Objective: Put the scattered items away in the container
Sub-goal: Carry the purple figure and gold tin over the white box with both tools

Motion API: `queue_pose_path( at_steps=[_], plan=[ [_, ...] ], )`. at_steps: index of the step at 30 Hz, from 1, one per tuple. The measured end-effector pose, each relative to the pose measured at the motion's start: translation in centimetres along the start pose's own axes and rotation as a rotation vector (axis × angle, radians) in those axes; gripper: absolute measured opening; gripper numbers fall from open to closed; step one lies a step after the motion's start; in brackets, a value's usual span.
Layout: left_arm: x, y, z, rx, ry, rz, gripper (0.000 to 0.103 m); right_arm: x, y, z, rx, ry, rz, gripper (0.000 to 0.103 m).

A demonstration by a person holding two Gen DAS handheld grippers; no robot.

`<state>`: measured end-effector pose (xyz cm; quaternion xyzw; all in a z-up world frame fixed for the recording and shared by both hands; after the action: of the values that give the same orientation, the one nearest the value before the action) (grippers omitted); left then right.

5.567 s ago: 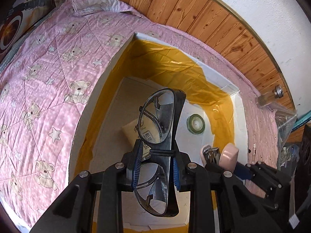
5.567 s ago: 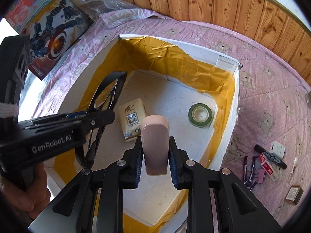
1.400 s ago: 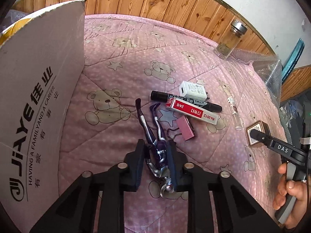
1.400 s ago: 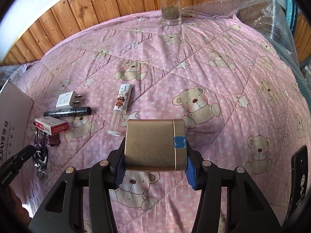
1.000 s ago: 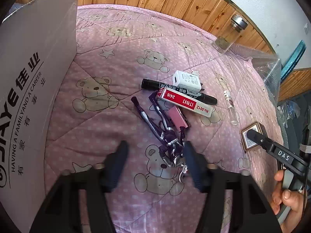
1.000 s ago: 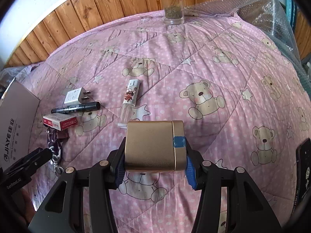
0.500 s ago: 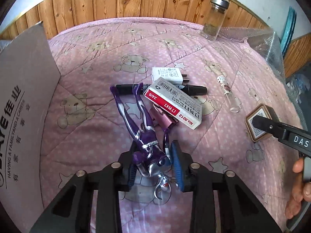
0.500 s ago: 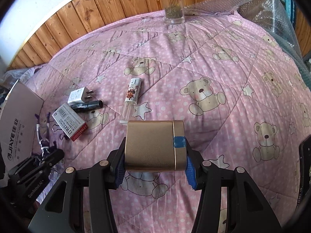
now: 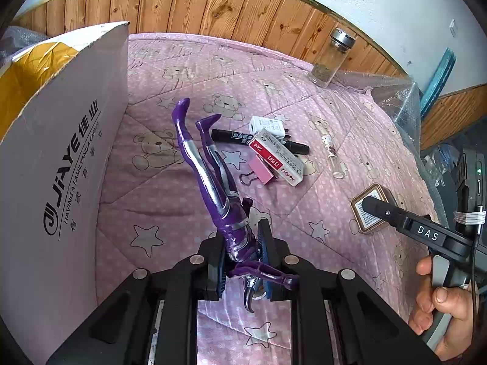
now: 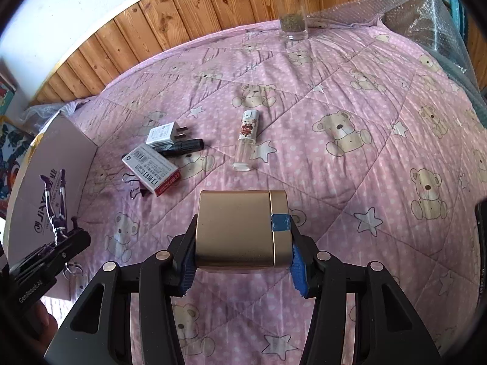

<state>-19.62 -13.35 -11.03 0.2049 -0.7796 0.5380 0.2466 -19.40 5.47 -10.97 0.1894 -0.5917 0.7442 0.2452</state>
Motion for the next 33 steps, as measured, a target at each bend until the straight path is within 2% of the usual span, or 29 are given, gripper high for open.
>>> queue_pose_path(
  at_steps=[15, 33],
  plan=[
    [-0.7, -4.3, -3.3, 0.011, 0.092, -0.016, 0.019, -2.8, -3.7, 4.4, 0.034, -0.047, -0.013, 0.053],
    [-2.5, -10.3, -3.9, -0.017, 0.101, -0.068, 0.019, -6.3, -8.0, 10.2, 0.065, -0.134, -0.035, 0.053]
  ],
)
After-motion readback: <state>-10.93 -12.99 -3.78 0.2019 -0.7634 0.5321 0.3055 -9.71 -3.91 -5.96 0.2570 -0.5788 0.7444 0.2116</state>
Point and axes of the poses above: each gripper's, at about its wrist camera, not at the fingertips, and y roughly the way its jaws point, z to its left, x to its top, the point moved 10 cm from there along y, roughly the way its jaws point, and after that the axes turned 5 degrees about -z, right-handed, at the moved point
